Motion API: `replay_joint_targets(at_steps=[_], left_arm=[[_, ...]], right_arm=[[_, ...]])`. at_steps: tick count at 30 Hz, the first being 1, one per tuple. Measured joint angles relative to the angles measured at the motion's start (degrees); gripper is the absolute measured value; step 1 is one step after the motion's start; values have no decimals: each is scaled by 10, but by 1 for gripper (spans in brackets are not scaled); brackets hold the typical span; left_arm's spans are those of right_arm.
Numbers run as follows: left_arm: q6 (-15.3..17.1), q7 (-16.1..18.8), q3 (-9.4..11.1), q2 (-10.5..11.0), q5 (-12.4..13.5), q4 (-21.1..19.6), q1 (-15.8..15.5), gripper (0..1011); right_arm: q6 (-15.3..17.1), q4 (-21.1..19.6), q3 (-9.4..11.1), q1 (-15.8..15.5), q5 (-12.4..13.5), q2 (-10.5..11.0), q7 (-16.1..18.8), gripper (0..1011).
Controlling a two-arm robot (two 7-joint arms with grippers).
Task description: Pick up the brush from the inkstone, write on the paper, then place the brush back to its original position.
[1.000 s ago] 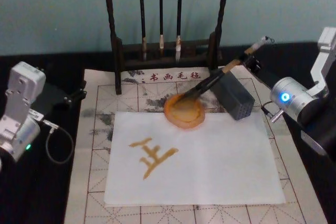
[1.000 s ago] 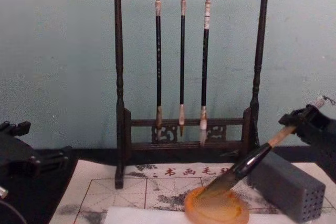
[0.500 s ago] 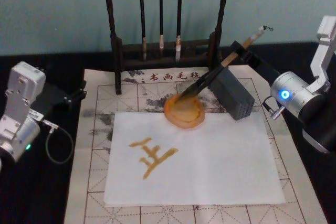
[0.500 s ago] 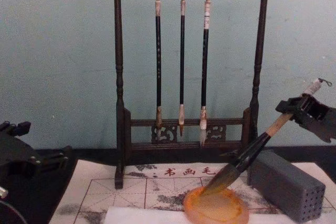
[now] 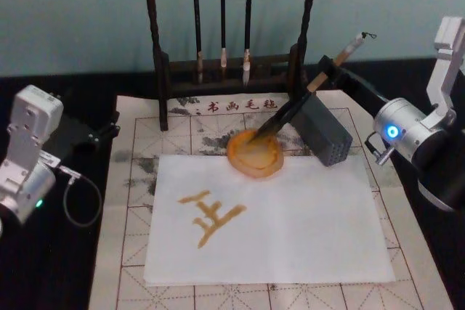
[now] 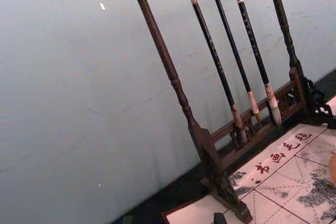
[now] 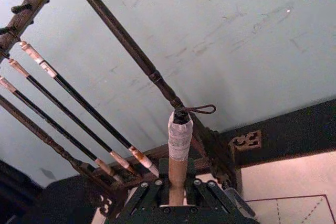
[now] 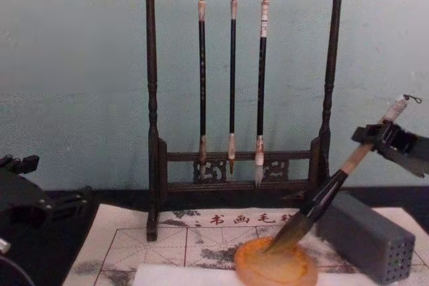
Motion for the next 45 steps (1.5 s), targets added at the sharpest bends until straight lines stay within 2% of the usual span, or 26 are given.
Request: replay_joint_targets(at_steps=[11,24,37,45], left_arm=[[0,0,0,0,0,0,0,1001],[0,0,0,0,0,0,0,1001],[0,0,0,0,0,0,0,1001],[0,0,0,0,0,0,0,1001]], right_arm=[[-2,1,8,0,-18,-9,-12,181],[-11,-11,21,-7,-46,-8,-12,181],[-23,-46,35,-23,-72,-2,12,181],[-24,-91,38,-51,-77,21,49,181]])
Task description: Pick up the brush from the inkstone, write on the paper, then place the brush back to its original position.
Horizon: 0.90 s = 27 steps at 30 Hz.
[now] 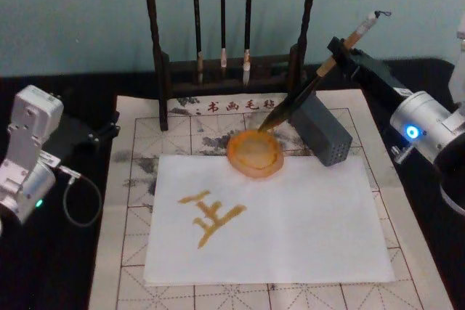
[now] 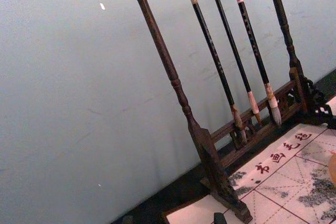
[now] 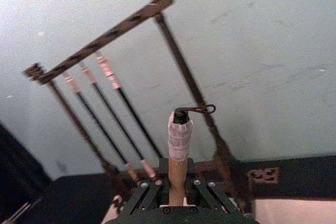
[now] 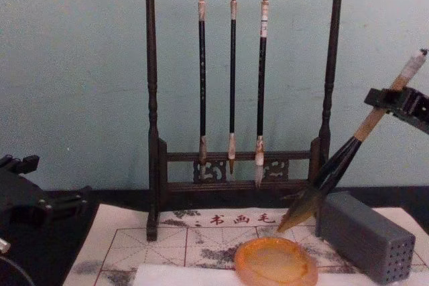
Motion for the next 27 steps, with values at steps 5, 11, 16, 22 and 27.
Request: replay_joint_targets(at_steps=[5,11,16,22,27], left_arm=[[0,0,0,0,0,0,0,1001],[0,0,0,0,0,0,0,1001],[0,0,0,0,0,0,0,1001],[0,0,0,0,0,0,0,1001],[0,0,0,0,0,0,0,1001]], right_arm=[[0,-36,-3,-25,-1,27,35,181],[-11,-73,-8,-52,-6,56,70,181],[-24,-93,-15,-68,-14,69,88,181],[-42,-106,-21,-83,-31,79,103,181],[-61,-112,-25,-92,-52,82,114,181]])
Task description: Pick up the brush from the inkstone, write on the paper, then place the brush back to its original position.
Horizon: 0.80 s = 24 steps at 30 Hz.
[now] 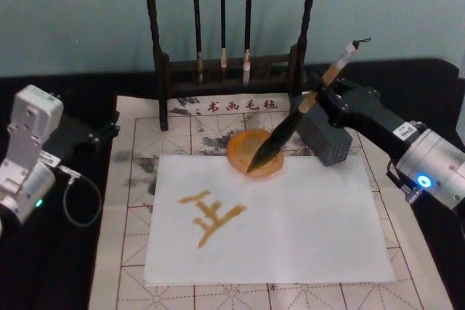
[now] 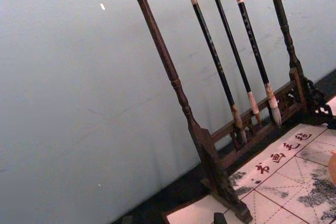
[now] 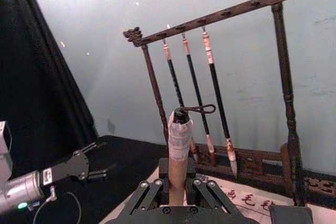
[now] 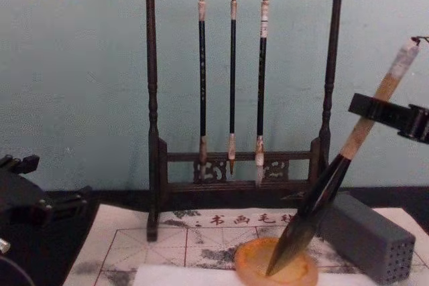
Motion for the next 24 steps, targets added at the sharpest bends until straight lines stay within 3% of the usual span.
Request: replay_joint_targets(at_steps=[11,24], left_arm=[[0,0,0,0,0,0,0,1001],[0,0,0,0,0,0,0,1001]], right_arm=[[-20,5,-9,-4,-38,-16,6,181],[-43,61,-30,40,-89,-66,23,181]])
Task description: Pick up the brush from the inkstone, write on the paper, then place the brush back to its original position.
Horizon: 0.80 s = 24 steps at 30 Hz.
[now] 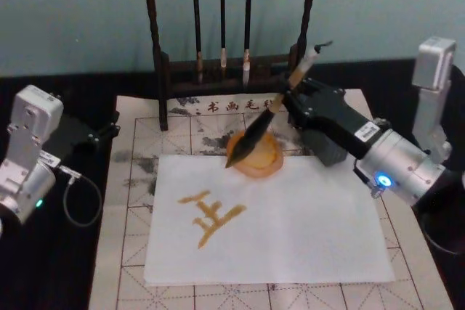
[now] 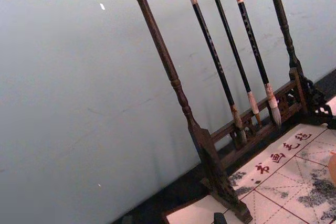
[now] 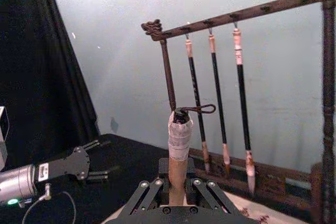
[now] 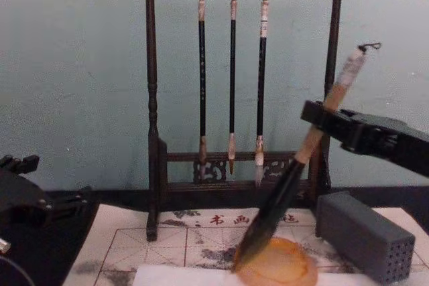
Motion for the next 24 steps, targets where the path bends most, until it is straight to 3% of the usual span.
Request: replay_joint_targets(at_steps=[12,24], left_arm=[[0,0,0,0,0,0,0,1001],[0,0,0,0,0,0,0,1001]], right_arm=[[-13,51,-15,35,-30,-45,13,181],[-23,85,-28,54,-60,-74,18,181]])
